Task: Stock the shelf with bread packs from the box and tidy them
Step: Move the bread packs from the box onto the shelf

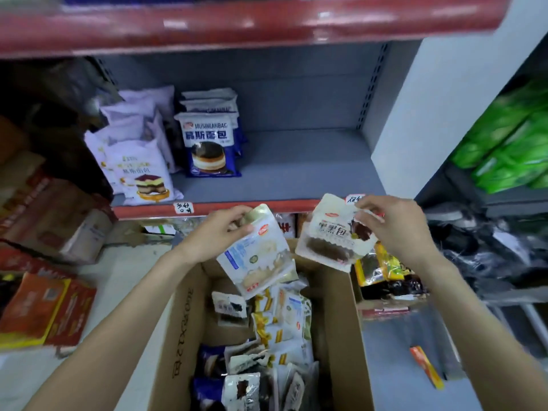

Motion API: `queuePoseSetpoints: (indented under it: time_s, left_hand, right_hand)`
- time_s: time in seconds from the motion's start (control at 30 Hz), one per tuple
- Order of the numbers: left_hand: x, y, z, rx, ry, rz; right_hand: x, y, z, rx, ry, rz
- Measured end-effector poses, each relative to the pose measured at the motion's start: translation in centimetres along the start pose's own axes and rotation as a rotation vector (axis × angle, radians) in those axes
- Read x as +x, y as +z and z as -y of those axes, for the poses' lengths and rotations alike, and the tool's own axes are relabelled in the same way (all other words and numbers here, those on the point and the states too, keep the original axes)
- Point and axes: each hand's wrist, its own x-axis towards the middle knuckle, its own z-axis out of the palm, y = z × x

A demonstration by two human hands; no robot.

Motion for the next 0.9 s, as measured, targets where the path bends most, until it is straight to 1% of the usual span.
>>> queuePoseSetpoints:
  time_s: [0.07,0.17,0.23,0.3,0.37,0.47,0.53,0.57,0.63,0.73,0.8,0.9]
  left_hand:
    - [1.1,-0.9,-2.0,0.188,0.044,-0.068]
    - [3.3,-1.7,-5.1,0.457,0.105,-0.319]
    - [5.3,-1.8,-6.6,0.549,0.163,-0.495]
    - [7.8,-1.5,-7.6,0.593,0.186,-0.604]
    - [10.7,-1.1,-7.9,0.584,0.173,-0.685]
    - [15.3,-0.2,-7.7,0.537,0.167,-0.710]
    - [18.7,0.4,-6.8,0.502,0.125,-0.713]
    - [20.6,0.7,-6.2,0.478,0.081,-0.705]
    - [24.2,1.5,-5.1,0.417,-0.040,-0.637]
    - [28.2,2.7,-4.2,0.417,-0.168,-0.570]
    - [30.3,3.4,-4.0,0.437,-0.156,-0.592]
    - [32.4,3.9,-4.3,0.552,-0.030,-0.677]
  right_hand:
    - [1.4,-1.3,0.0,-0.096,-0.074,-0.129]
    - [3.6,-3.2,-0.6,-0.183,-0.192,-0.259]
    - [5.1,-4.1,-1.4,-0.253,-0.218,-0.274]
    - [6.7,-4.5,-2.4,-0.284,-0.204,-0.249]
    - [8.3,-4.5,-3.4,-0.237,-0.167,-0.218]
    - [10.7,-4.0,-4.7,-0.128,-0.091,-0.181]
    - [12.4,-3.0,-5.9,-0.086,-0.037,-0.188]
    - [13.3,-2.5,-6.7,-0.088,-0.011,-0.197]
    - [15.0,-1.3,-8.2,-0.072,0.045,-0.232]
    - [16.9,0.5,-10.5,0.016,0.090,-0.289]
    - [18.2,1.5,-11.8,0.051,0.107,-0.295]
    - [20.1,2.8,-12.6,0.025,0.099,-0.300]
